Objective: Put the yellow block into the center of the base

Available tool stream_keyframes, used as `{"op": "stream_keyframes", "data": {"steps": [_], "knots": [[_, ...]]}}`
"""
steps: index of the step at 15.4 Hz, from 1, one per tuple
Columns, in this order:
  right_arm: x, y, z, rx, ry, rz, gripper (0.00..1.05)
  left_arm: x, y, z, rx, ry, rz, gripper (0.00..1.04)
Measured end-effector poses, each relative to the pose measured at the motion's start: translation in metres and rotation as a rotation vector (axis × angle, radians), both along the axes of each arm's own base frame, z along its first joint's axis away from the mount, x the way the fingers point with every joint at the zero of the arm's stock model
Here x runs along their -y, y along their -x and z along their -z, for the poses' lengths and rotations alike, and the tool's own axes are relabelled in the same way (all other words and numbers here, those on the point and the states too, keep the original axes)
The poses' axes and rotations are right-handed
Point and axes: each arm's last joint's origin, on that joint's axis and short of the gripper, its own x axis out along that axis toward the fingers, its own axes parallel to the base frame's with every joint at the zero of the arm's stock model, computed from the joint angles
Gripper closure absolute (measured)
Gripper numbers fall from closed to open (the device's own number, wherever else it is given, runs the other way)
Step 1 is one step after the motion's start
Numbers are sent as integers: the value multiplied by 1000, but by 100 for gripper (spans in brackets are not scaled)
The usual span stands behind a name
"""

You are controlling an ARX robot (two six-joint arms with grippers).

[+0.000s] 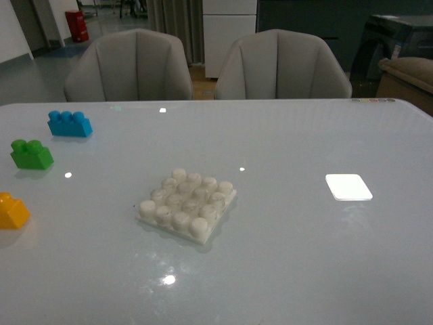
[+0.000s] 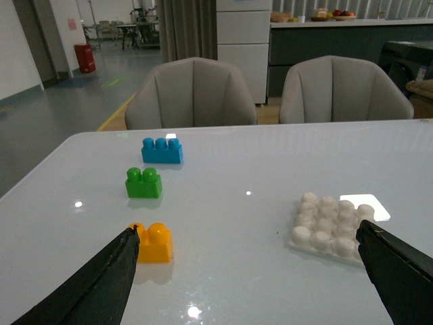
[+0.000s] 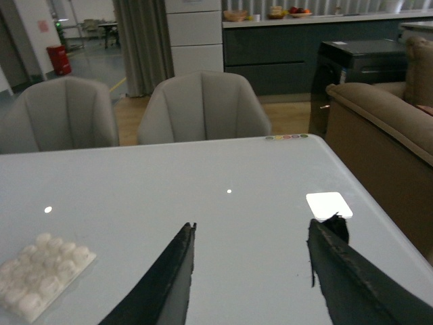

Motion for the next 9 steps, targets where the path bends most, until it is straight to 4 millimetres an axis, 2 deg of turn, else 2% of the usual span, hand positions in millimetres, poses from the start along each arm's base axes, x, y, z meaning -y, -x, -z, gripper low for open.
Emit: {"op": "stream_keyframes", "data": {"steps": [4,5,9], "knots": [[-2,11,22,20,30,-21,99,0,0,0,0,0,0,7],[-2,13,29,11,33,-22,103,0,0,0,0,0,0,7],[-2,19,40,18,33,-22,103,0,0,0,0,0,0,7]]}}
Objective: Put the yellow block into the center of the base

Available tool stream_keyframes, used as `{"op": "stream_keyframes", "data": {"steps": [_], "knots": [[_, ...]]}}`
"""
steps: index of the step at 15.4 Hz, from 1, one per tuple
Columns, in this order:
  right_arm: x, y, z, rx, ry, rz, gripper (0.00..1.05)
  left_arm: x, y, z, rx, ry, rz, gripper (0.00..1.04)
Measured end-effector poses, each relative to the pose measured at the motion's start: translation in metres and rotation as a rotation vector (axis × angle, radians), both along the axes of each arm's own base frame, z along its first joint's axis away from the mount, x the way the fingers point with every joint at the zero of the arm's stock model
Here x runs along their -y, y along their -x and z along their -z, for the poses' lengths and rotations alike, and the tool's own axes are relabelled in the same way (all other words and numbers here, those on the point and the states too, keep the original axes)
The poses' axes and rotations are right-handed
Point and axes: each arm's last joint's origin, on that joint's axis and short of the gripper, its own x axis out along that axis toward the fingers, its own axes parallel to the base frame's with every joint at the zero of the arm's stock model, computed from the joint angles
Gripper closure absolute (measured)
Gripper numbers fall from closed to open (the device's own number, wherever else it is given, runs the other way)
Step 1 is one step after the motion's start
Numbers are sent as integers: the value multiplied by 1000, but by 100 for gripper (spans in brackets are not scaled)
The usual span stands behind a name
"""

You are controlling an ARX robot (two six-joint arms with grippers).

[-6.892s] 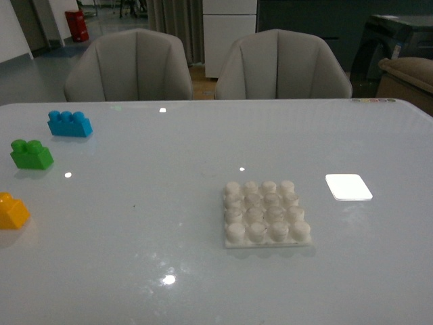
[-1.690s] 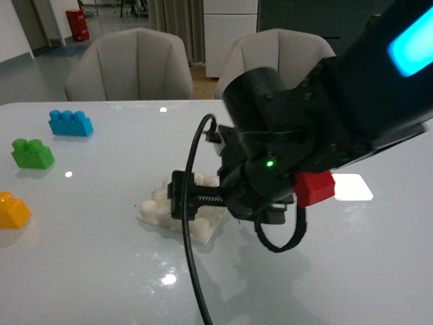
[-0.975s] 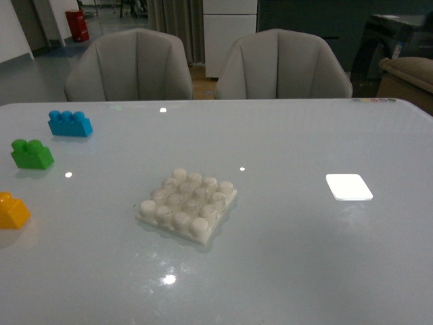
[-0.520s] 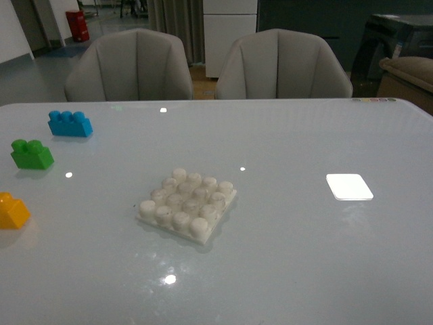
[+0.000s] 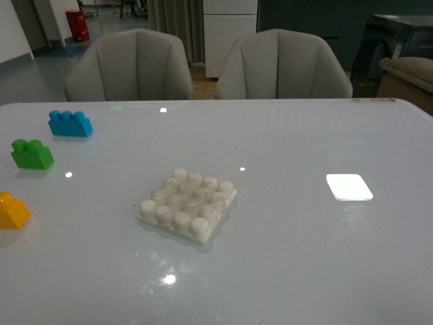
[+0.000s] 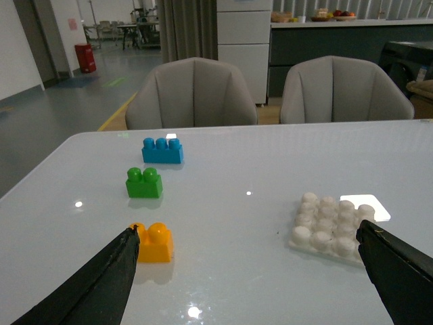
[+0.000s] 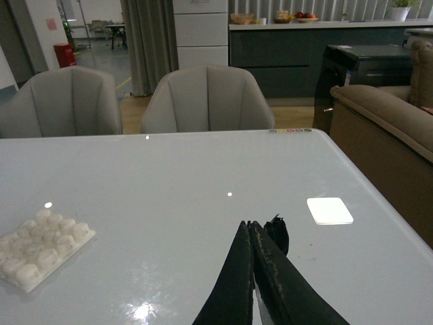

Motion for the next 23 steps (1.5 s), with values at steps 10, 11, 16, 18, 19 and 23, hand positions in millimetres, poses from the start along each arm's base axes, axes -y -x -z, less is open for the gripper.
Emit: {"op": "stream_keyframes", "data": {"steps": [10,11,16,18,19,23], "knots": [[0,17,21,0,2,0,103,0,0,0,0,0,0,7],[0,17,21,2,2,0,103,0,0,0,-1,0,0,7],[0,17,21,1,3,1,63,0,0,0,0,0,0,7],[0,17,21,1,3,1,39,0,0,0,0,0,0,7],[0,17,21,1,3,1,26,0,0,0,0,0,0,7],[0,17,21,1,3,1,7,0,0,0,0,0,0,7]]}}
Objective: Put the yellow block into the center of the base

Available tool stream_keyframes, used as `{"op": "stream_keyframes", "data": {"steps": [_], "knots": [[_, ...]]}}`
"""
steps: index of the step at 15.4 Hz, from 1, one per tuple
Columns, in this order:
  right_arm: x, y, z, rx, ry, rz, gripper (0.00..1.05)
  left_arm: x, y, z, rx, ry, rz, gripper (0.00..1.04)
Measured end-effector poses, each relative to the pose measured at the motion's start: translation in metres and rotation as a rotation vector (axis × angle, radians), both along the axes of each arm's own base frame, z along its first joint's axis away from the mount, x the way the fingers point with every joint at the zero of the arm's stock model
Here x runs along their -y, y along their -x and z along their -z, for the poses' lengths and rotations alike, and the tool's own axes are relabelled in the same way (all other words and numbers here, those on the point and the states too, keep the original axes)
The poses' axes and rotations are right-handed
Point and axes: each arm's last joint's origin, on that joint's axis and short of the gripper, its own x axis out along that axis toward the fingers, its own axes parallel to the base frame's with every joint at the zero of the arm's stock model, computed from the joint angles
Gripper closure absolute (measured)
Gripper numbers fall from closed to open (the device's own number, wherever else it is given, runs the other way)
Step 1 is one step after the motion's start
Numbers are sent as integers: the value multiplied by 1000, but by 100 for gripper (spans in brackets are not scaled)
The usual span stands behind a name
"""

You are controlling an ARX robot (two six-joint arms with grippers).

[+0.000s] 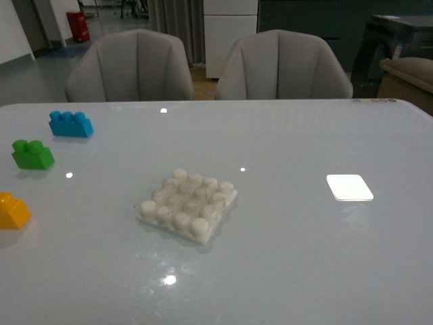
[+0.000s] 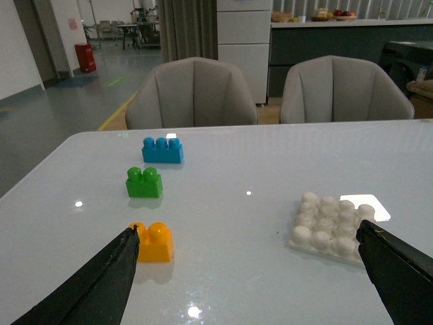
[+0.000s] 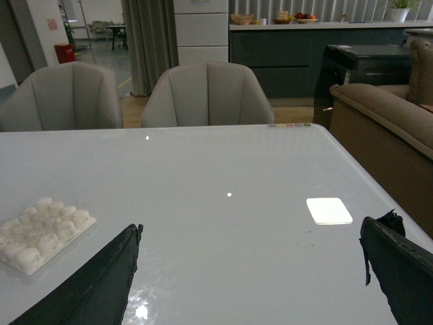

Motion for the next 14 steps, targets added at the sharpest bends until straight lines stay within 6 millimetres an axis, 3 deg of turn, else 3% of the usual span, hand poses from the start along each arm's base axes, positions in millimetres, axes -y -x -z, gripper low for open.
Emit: {"op": "stream_keyframes", "data": {"steps": [8,11,14], "knots": [[0,0,0,0,0,0,6,0,0,0,0,0,0,7],[0,0,0,0,0,0,6,4,0,2,-207,16,-86,7],[0,0,0,0,0,0,6,9,-4,-14,-156,53,-69,7]]}}
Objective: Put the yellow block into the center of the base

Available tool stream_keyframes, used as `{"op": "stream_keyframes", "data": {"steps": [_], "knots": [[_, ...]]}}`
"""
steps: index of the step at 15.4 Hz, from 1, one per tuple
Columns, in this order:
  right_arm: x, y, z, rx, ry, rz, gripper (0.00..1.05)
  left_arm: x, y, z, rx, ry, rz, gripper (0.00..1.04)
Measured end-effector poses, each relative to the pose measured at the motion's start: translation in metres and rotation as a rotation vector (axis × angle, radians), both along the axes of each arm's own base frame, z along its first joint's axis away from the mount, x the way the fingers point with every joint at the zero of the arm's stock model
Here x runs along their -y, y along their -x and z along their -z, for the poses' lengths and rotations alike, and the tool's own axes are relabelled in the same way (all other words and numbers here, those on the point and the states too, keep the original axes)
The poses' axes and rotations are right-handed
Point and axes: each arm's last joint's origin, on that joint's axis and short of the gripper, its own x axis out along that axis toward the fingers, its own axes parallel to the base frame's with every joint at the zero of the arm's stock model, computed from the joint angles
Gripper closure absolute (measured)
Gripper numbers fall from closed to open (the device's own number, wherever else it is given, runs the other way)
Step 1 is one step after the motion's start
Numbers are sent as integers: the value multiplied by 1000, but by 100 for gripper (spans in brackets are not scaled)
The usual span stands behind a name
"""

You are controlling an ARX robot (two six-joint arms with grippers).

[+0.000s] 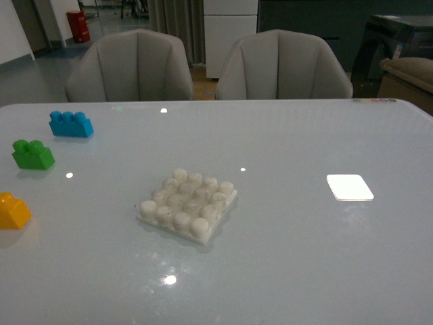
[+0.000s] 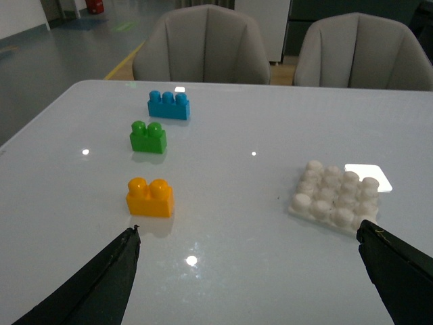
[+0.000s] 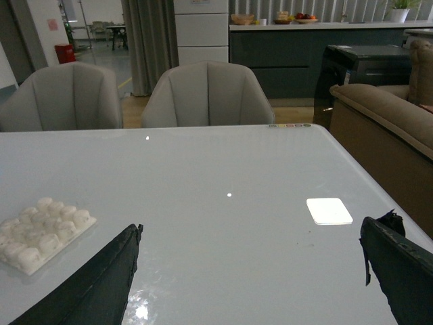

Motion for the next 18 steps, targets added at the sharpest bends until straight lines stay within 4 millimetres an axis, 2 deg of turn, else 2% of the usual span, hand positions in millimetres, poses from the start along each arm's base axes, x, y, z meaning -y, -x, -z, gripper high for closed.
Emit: {"op": "stream_keyframes", "data": {"steps": [4,5,6,7,8,10,14,16,18], "knots": [[0,0,0,0,0,0,6,-29,-52,5,-28,11,21,7],[0,0,0,0,0,0,6,-39,-74,1,-28,-6,30,7],[0,0,0,0,0,0,6,-54,-113,-1,-39,-25,51,7],[0,0,0,0,0,0,6,-64,-141,8,-108,-41,57,7],[0,0,0,0,0,0,6,-73,-161,24,-201,-42,68,7],[0,0,0,0,0,0,6,-88,-192,55,-344,-35,80,7],[0,0,0,0,0,0,6,-106,-229,66,-412,-16,105,7],[0,0,0,0,0,0,6,-112,-234,77,-473,7,107,7],[0,0,0,0,0,0,6,-126,-241,78,-479,29,78,7]]}}
